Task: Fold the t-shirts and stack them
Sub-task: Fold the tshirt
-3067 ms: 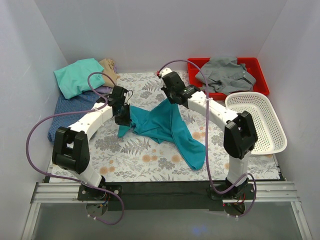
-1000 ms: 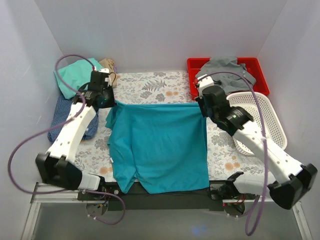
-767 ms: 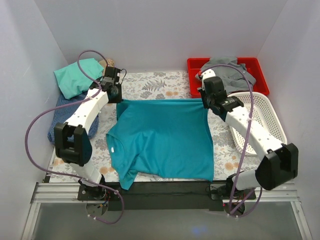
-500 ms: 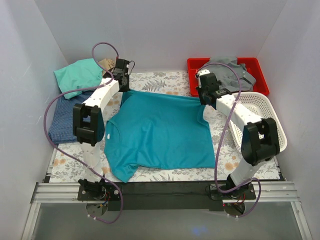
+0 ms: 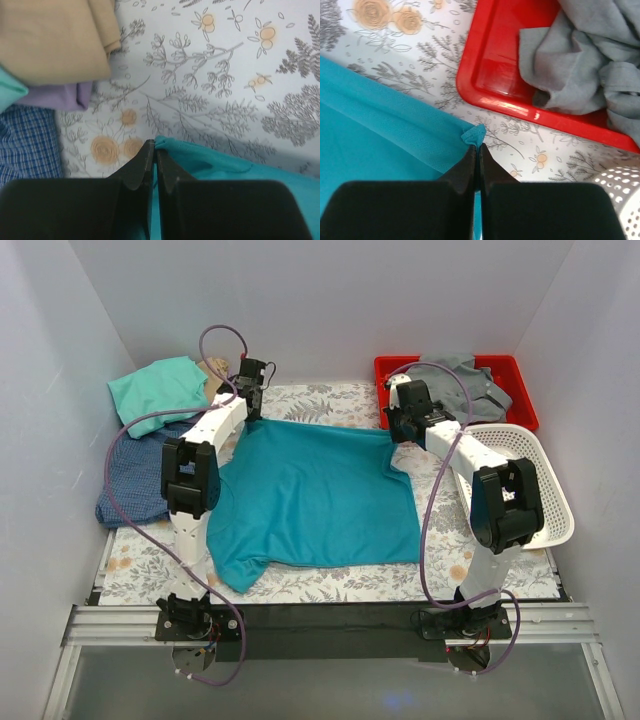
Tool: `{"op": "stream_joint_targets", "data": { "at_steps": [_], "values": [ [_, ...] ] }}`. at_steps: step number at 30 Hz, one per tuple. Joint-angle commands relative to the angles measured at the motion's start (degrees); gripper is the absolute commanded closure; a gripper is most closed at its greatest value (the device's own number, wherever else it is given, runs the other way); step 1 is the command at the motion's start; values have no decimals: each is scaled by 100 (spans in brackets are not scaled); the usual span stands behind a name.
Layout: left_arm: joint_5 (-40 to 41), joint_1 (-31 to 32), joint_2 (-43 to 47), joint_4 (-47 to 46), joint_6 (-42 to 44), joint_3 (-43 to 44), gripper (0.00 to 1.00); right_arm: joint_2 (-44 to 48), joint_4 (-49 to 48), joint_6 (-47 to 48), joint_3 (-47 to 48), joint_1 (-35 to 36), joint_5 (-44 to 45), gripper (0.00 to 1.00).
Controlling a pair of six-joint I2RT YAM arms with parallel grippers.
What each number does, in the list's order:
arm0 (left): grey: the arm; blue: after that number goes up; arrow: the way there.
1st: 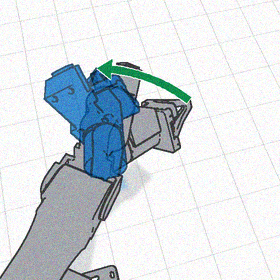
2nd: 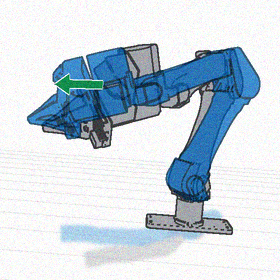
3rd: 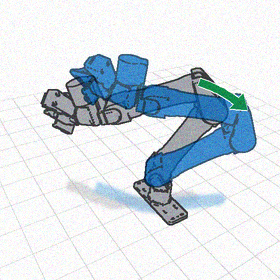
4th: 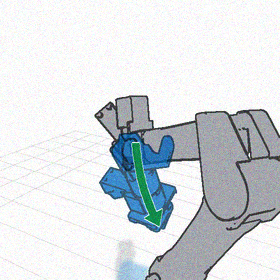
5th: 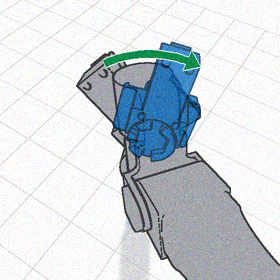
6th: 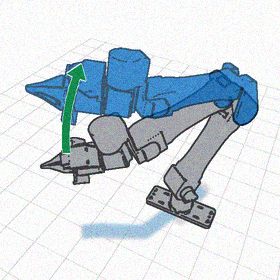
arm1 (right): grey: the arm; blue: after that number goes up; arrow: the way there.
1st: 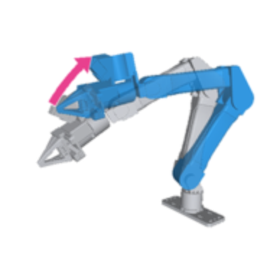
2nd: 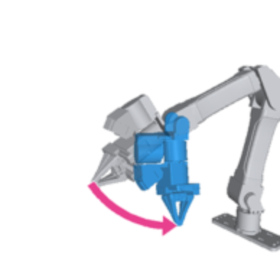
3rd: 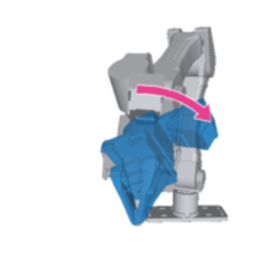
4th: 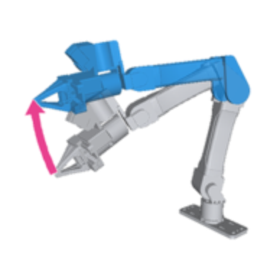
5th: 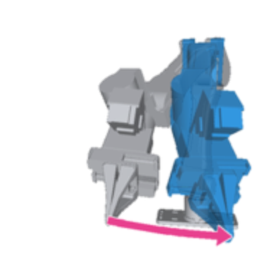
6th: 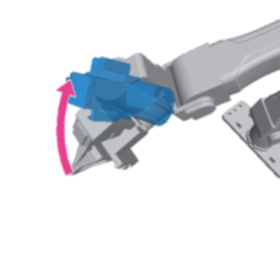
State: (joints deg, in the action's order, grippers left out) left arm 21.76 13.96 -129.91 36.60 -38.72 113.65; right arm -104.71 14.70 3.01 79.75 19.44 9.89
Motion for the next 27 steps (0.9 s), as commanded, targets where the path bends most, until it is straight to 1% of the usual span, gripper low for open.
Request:
{"op": "stream_joint_targets", "data": {
  "at_steps": [1,3,4,5,6,8,10,12,13,14,17,19,20,21,22,24,25,26,27],
  "values": [
    [-65,-60,1228,66,-573,-386,100,389,-90,113,-99,-63,-626,99],
    [-408,-33,1511,260,-741,-841,100,547,128,86,-248,-63,-769,99],
    [-488,-16,1651,312,-1012,-1035,100,600,199,77,-345,-63,-865,99],
    [-601,-7,1905,452,-1102,-1185,100,661,252,77,-424,-63,-909,99],
    [-846,2,2012,488,-1216,-1552,100,775,270,69,-660,-63,-945,99],
    [-1032,11,2310,645,-1470,-1853,100,890,314,69,-872,-55,-1119,99],
    [-1139,19,2417,778,-1638,-2161,100,952,541,43,-961,-20,-1217,99],
    [-1235,28,2461,1129,-1892,-2293,100,978,814,7,-943,7,-1340,99],
    [-1453,28,2470,1243,-1920,-2425,100,996,928,-28,-987,77,-1375,99],
    [-1446,54,2479,1479,-1990,-2522,100,1039,1051,-45,-1057,121,-1341,99],
    [-1210,72,2584,1753,-2332,-2996,100,1198,1210,-238,-1321,244,-1016,99],
    [-1148,72,2724,1745,-2386,-3304,100,1233,1263,-291,-1426,244,-447,99],
    [-991,72,2725,1893,-2447,-3435,100,1268,1281,-440,-1522,244,-279,99],
    [-850,72,2725,1947,-2508,-3489,98,1268,1281,-493,-1549,244,-77,99],
    [-692,72,2716,2026,-2613,-3516,93,1268,1298,-546,-1567,244,247,99],
    [-270,72,2768,2220,-2702,-3577,92,1312,1351,-712,-1567,244,669,99],
    [-182,72,2812,2229,-2737,-3612,84,1330,1351,-775,-1567,227,750,99],
    [-129,64,2909,2272,-2764,-3639,83,1347,1351,-801,-1567,244,812,96],
    [-15,63,2936,2299,-2790,-3648,82,1339,1421,-958,-1515,227,935,96]
  ]
}}
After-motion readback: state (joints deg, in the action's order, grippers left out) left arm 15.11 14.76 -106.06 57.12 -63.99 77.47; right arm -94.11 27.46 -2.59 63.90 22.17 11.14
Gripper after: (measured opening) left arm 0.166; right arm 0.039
